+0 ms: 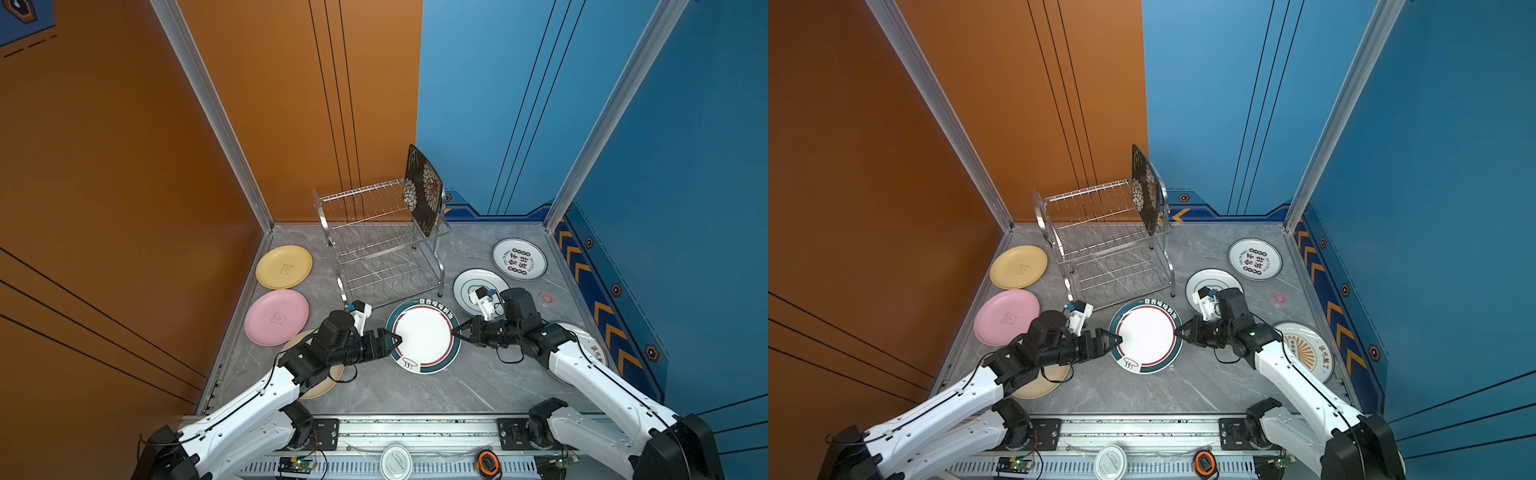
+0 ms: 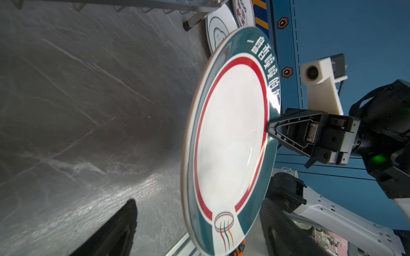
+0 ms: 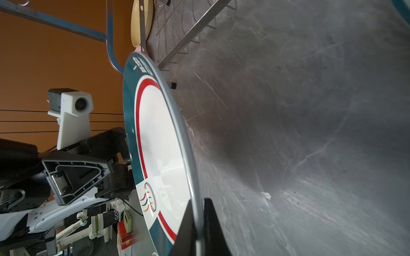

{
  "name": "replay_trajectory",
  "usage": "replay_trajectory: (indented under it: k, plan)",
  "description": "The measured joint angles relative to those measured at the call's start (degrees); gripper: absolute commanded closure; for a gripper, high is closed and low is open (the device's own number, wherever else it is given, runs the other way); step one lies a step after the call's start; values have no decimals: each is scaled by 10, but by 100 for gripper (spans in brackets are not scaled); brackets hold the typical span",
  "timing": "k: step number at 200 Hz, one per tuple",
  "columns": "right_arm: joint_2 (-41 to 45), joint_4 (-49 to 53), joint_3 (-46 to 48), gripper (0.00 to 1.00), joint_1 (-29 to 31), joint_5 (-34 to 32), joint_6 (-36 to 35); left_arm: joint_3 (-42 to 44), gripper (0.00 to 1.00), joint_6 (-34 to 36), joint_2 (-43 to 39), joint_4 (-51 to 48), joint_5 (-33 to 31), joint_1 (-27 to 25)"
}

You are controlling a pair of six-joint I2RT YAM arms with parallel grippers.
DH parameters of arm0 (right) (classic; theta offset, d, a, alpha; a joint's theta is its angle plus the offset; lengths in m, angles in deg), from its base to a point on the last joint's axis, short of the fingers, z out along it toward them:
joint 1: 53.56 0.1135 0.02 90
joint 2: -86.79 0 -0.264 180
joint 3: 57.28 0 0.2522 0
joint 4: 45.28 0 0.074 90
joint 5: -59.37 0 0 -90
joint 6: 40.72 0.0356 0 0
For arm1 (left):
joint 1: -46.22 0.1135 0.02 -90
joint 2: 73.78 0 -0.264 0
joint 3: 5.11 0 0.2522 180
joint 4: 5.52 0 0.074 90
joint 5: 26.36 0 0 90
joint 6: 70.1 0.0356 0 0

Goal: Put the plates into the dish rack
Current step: 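Grip the green-rimmed plate's edge with the right gripper while the left gripper braces it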

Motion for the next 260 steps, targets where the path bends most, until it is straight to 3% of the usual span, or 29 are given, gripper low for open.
replay_trajectory:
  k: [47, 93, 129, 150, 195, 219, 260]
  plan:
    - [-1, -1, -22, 100, 28, 0, 12, 0, 46, -17, 6, 54, 26, 24]
    - [-19, -2, -39, 100, 37, 5, 19, 2, 77, -37, 6, 80, 38, 41]
    - [-28, -21, -45, 100, 40, 16, 26, 8, 90, -47, 6, 91, 49, 54]
    - [-33, -31, -45, 91, 38, 18, 36, 9, 100, -55, 6, 105, 59, 63]
    - [-39, -74, -45, 65, 43, 40, 59, 9, 100, -60, 12, 120, 87, 80]
    - [-55, -108, -45, 61, 47, 61, 70, 7, 100, -60, 20, 124, 105, 91]
    - [-82, -152, -45, 62, 68, 90, 84, -3, 100, -59, 31, 129, 137, 92]
